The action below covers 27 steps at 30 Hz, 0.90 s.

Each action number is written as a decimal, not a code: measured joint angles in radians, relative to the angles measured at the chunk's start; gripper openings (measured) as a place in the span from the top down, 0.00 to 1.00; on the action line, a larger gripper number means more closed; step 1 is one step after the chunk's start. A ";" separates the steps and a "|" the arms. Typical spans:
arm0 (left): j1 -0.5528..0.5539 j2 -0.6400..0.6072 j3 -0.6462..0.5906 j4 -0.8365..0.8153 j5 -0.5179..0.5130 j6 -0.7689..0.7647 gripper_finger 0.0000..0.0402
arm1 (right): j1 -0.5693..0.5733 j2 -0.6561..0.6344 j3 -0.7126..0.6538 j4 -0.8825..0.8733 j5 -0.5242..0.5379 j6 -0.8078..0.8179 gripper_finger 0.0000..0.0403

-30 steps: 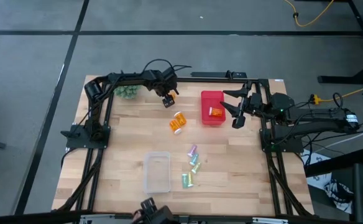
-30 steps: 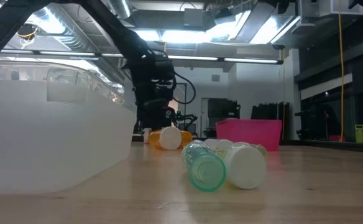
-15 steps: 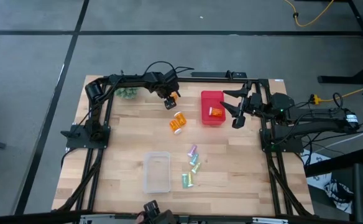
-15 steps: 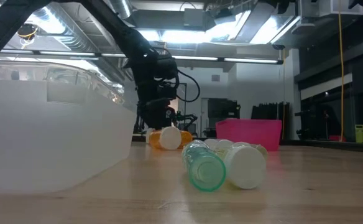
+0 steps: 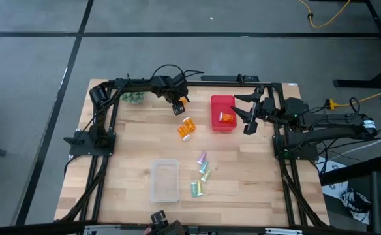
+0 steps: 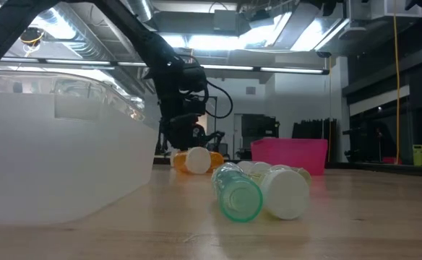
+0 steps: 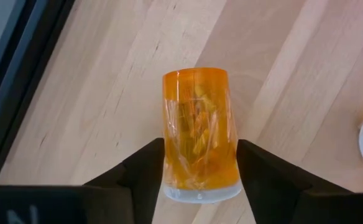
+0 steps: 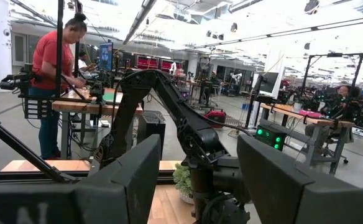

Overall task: Pick and place medicine bottles into bin by pill shape (circle, oval)
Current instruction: Put the large orange pill bottle into the red bin

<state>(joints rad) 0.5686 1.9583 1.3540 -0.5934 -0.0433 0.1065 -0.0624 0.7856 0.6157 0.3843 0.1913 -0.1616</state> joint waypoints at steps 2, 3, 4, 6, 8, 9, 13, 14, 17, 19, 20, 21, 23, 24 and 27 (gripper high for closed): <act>0.000 0.000 0.000 0.000 0.000 0.000 0.55 | 0.000 0.000 0.000 0.000 0.000 0.000 0.46; 0.000 0.000 0.000 0.000 0.000 0.000 0.57 | 0.000 0.000 0.000 0.000 0.000 0.000 0.46; 0.000 0.000 0.000 0.000 0.000 0.000 0.58 | 0.000 0.000 0.000 0.000 0.000 0.000 0.46; 0.000 -0.001 0.000 0.001 0.000 0.000 0.61 | 0.000 0.000 0.000 0.000 0.000 0.000 0.46; 0.000 -0.001 0.000 0.001 0.000 0.000 0.63 | 0.000 0.000 0.000 0.000 0.000 0.000 0.46; 0.000 -0.001 0.001 0.001 0.000 0.000 0.65 | 0.000 0.000 0.000 0.000 0.000 0.000 0.46; 0.000 -0.003 0.002 0.006 0.000 0.000 0.68 | 0.000 0.000 0.000 0.000 0.000 0.000 0.46; 0.000 -0.003 0.002 0.006 0.000 0.000 0.69 | 0.000 0.000 0.000 0.000 0.000 0.000 0.46; 0.000 -0.003 0.002 0.006 0.000 0.000 0.69 | 0.000 0.000 0.000 0.000 0.000 0.000 0.46; 0.000 -0.003 0.002 0.006 0.000 0.000 0.69 | 0.000 0.000 0.000 0.000 0.000 0.000 0.46; 0.000 -0.003 0.002 0.006 0.001 0.000 0.69 | 0.000 0.000 0.000 0.000 0.000 0.000 0.46; 0.000 -0.003 0.002 0.006 0.003 0.000 0.69 | 0.000 0.000 0.000 0.000 0.000 0.000 0.46; -0.003 -0.003 0.002 0.009 0.003 0.000 0.69 | 0.000 0.000 0.000 0.000 0.000 0.000 0.46; -0.005 -0.003 0.002 0.012 0.001 -0.001 0.69 | 0.000 0.000 0.000 0.000 0.000 0.000 0.46; -0.007 -0.003 0.002 0.011 0.001 -0.037 0.67 | 0.000 0.000 0.000 0.000 0.000 0.001 0.46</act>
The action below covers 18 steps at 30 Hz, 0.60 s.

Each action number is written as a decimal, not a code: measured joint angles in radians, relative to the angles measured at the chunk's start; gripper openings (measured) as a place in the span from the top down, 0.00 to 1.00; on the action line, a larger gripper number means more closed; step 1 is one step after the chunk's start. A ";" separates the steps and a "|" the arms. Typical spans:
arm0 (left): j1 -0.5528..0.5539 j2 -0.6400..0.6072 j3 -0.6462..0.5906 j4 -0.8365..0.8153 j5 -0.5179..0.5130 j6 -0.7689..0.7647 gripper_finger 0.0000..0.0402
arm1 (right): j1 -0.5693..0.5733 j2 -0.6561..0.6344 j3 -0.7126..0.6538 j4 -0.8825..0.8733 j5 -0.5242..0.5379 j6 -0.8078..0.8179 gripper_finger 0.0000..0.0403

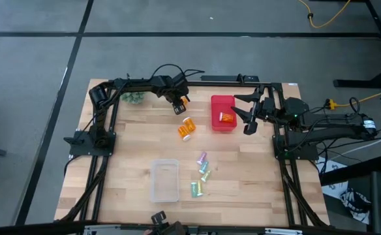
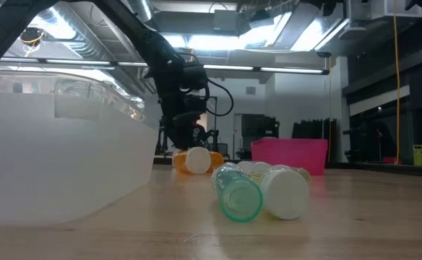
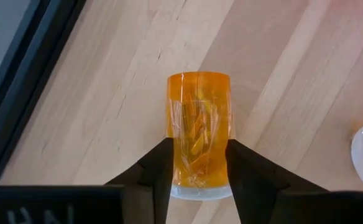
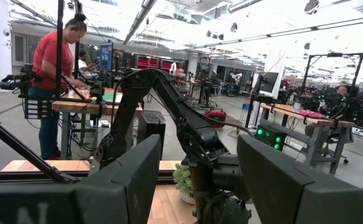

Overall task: Pick and place medicine bottles into bin by pill shape (circle, oval)
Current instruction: Put the large orange pill bottle into the red bin

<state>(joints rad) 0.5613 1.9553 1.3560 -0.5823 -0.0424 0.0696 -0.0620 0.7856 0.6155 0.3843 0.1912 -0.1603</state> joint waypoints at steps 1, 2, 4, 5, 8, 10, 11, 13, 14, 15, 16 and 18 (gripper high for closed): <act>0.000 0.000 0.000 0.000 0.001 -0.014 0.66 | 0.000 0.000 0.000 0.000 0.000 0.000 0.46; 0.000 0.000 0.000 0.000 0.001 -0.021 0.65 | 0.000 0.000 0.000 0.000 0.000 0.000 0.46; 0.000 0.001 0.000 0.000 0.001 -0.034 0.62 | 0.000 0.000 0.000 0.000 0.000 0.001 0.46; 0.000 0.001 0.000 0.000 0.002 -0.038 0.60 | 0.000 0.000 0.000 0.000 0.000 0.001 0.46; 0.000 0.003 -0.002 -0.006 0.005 -0.041 0.54 | 0.000 0.000 0.000 0.000 0.000 0.001 0.46; 0.000 0.004 -0.003 -0.010 0.005 -0.041 0.50 | 0.000 0.000 0.000 0.000 0.000 0.001 0.46; 0.000 0.004 -0.003 -0.009 0.005 -0.041 0.48 | 0.000 0.000 0.000 0.000 0.000 0.001 0.46; 0.000 0.004 -0.003 -0.004 0.005 -0.041 0.45 | 0.000 0.000 0.000 0.000 0.000 0.001 0.46; 0.000 0.004 -0.003 -0.004 0.005 -0.041 0.44 | 0.000 0.000 0.000 0.000 0.000 0.001 0.46; 0.000 0.004 -0.003 -0.004 0.005 -0.041 0.43 | 0.000 0.000 0.000 0.000 0.000 0.001 0.46; 0.000 0.004 -0.003 -0.004 0.005 -0.041 0.43 | 0.000 0.000 0.000 0.000 0.000 0.001 0.46; 0.000 0.007 -0.005 0.001 0.005 -0.037 0.43 | 0.000 0.000 0.000 0.000 0.000 0.001 0.46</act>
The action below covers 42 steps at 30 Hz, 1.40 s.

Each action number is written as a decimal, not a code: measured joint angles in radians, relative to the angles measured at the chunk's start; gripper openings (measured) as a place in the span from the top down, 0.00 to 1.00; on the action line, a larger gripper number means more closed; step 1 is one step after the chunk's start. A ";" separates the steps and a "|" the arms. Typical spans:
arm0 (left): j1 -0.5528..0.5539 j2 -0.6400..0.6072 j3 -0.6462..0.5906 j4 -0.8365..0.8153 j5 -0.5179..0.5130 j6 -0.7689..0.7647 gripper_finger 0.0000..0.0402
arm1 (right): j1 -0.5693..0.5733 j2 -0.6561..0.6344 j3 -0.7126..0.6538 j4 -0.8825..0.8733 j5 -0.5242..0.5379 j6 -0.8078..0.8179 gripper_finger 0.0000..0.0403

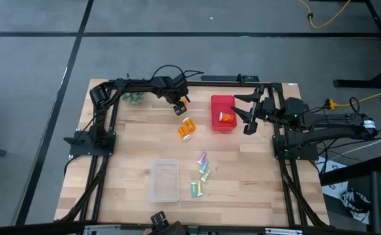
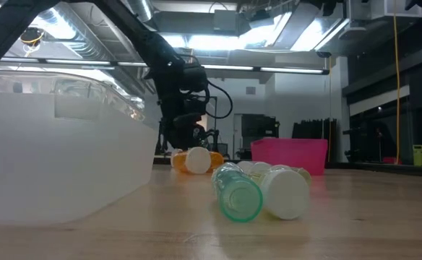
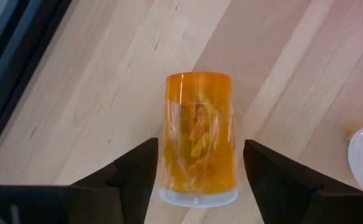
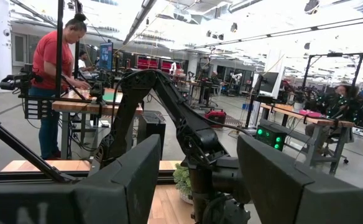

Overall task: Pick and place medicine bottles into bin by pill shape (circle, oval)
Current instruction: Put the large orange pill bottle into the red bin

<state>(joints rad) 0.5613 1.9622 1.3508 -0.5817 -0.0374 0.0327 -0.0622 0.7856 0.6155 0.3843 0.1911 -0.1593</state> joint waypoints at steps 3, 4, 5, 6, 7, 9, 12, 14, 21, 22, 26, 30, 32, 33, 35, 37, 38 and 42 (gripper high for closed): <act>0.001 0.011 -0.017 0.005 -0.001 0.000 0.44 | 0.000 0.000 0.000 0.000 0.000 0.000 0.46; 0.001 0.014 -0.024 0.008 -0.001 0.002 0.44 | 0.000 0.000 0.000 0.000 0.000 0.000 0.46; 0.001 0.019 -0.028 0.020 -0.002 0.006 0.44 | 0.000 0.000 0.000 0.000 0.000 0.000 0.46; 0.000 0.021 -0.030 0.020 -0.004 0.008 0.44 | 0.000 0.000 0.000 0.000 0.000 0.000 0.46; 0.000 0.021 -0.031 0.016 -0.005 0.011 0.44 | 0.000 0.000 0.000 0.000 0.000 0.000 0.46; 0.000 0.021 -0.031 0.034 -0.005 0.011 0.44 | 0.000 0.000 0.000 0.000 0.000 0.000 0.46; 0.000 0.021 -0.031 0.060 -0.005 0.011 0.44 | 0.000 0.000 0.000 0.000 0.000 0.000 0.46; 0.000 0.021 -0.030 0.068 -0.005 0.011 0.44 | 0.000 0.000 0.000 0.000 0.000 0.000 0.46; -0.013 0.020 -0.030 0.079 -0.006 0.012 0.52 | 0.000 0.000 0.000 -0.001 0.000 -0.001 0.46; -0.016 0.020 -0.030 0.086 -0.007 0.012 0.54 | 0.000 0.000 0.000 -0.001 0.000 -0.002 0.46; -0.030 0.011 -0.030 0.119 -0.013 0.012 0.58 | 0.000 0.000 0.000 -0.001 0.000 -0.002 0.46; -0.050 -0.028 -0.030 0.163 -0.013 0.005 0.58 | 0.000 0.000 0.000 -0.001 0.000 -0.002 0.46; -0.065 -0.055 -0.030 0.201 -0.013 0.003 0.58 | 0.000 0.000 0.000 -0.001 0.000 -0.002 0.46; -0.074 -0.069 -0.030 0.221 -0.013 0.003 0.58 | 0.000 0.000 0.000 -0.001 0.000 -0.002 0.46; -0.093 -0.090 -0.030 0.295 -0.002 -0.006 0.58 | 0.000 0.000 0.000 0.000 0.000 -0.002 0.46; -0.117 -0.097 -0.029 0.387 0.029 -0.035 0.58 | 0.000 0.000 0.000 0.001 0.000 -0.002 0.46; -0.128 -0.097 -0.029 0.437 0.053 -0.054 0.58 | 0.000 0.000 0.000 0.002 0.000 -0.002 0.46; -0.179 -0.081 -0.027 0.600 0.126 -0.084 0.58 | 0.000 0.000 0.000 0.008 0.000 -0.001 0.46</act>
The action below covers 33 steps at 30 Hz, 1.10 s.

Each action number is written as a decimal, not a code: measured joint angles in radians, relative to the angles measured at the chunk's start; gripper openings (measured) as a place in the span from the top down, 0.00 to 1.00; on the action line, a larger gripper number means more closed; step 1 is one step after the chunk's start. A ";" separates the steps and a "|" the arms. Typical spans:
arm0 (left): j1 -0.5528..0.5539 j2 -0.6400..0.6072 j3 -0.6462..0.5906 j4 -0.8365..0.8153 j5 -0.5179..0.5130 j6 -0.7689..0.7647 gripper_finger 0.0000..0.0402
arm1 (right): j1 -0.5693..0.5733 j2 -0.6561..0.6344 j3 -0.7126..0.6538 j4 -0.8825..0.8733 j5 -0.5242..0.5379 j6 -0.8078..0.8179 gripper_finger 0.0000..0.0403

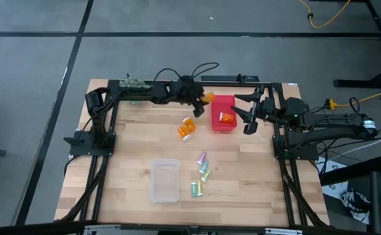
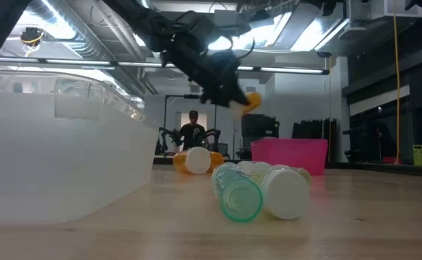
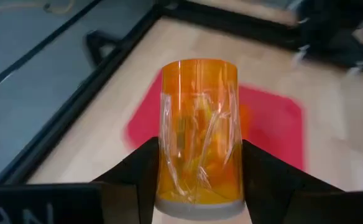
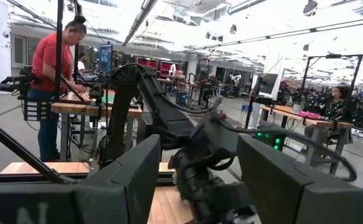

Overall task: Pick and place medicine bottles into bin by pill shape (circle, oval)
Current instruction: Put the large orange pill bottle into the red bin

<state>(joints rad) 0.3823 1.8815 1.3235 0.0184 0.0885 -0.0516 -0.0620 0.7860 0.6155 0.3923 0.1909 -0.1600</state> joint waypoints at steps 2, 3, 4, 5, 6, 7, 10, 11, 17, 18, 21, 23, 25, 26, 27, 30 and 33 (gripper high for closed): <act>-0.026 0.016 -0.001 0.064 0.001 -0.015 0.58 | 0.000 0.000 0.000 0.003 -0.007 0.000 0.46; -0.038 0.026 -0.001 0.102 0.001 -0.023 0.58 | 0.000 0.000 0.000 0.007 -0.019 0.000 0.46; -0.049 0.035 -0.001 0.141 0.002 -0.025 0.58 | 0.000 0.000 0.000 0.013 -0.037 0.001 0.46; -0.057 0.042 -0.001 0.166 0.002 -0.025 0.58 | 0.001 0.000 0.000 0.017 -0.054 0.001 0.46; -0.065 0.051 -0.001 0.183 0.002 -0.025 0.58 | 0.002 0.000 0.000 0.019 -0.074 0.001 0.46; -0.071 0.062 -0.001 0.202 0.001 -0.025 0.58 | 0.002 0.000 0.000 0.021 -0.087 0.001 0.46; -0.076 0.089 -0.001 0.214 0.001 -0.026 0.58 | 0.002 0.000 0.000 0.022 -0.087 0.001 0.46; -0.075 0.095 -0.002 0.214 0.001 -0.028 0.58 | 0.002 0.000 0.000 0.022 -0.087 0.001 0.46; -0.054 0.142 -0.002 0.246 -0.001 -0.053 0.58 | 0.002 0.000 0.000 0.022 -0.087 0.001 0.46; -0.052 0.147 -0.002 0.267 0.000 -0.054 0.58 | 0.002 0.000 0.000 0.022 -0.087 0.001 0.46; -0.046 0.159 0.005 0.311 0.003 -0.054 0.58 | 0.002 0.000 0.000 0.022 -0.087 0.001 0.46; -0.047 0.165 0.011 0.303 0.004 -0.054 0.58 | 0.002 0.000 0.000 0.023 -0.087 0.001 0.46; -0.049 0.176 0.027 0.313 0.006 -0.053 0.58 | 0.002 0.000 0.000 0.022 -0.087 0.001 0.46; -0.051 0.177 0.035 0.309 0.006 -0.052 0.58 | 0.002 0.000 0.000 0.022 -0.087 0.001 0.46; -0.053 0.180 0.047 0.311 0.007 -0.048 0.58 | 0.002 0.000 0.000 0.023 -0.087 0.001 0.46; -0.058 0.208 0.085 0.315 0.008 -0.045 0.58 | 0.002 0.000 0.000 0.022 -0.087 0.001 0.46; -0.064 0.248 0.124 0.309 0.010 -0.043 0.58 | 0.002 0.000 0.000 0.023 -0.087 0.001 0.46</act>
<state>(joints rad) 0.3183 2.1300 1.4473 0.3273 0.0983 -0.0948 -0.0605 0.7858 0.6155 0.4149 0.1040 -0.1593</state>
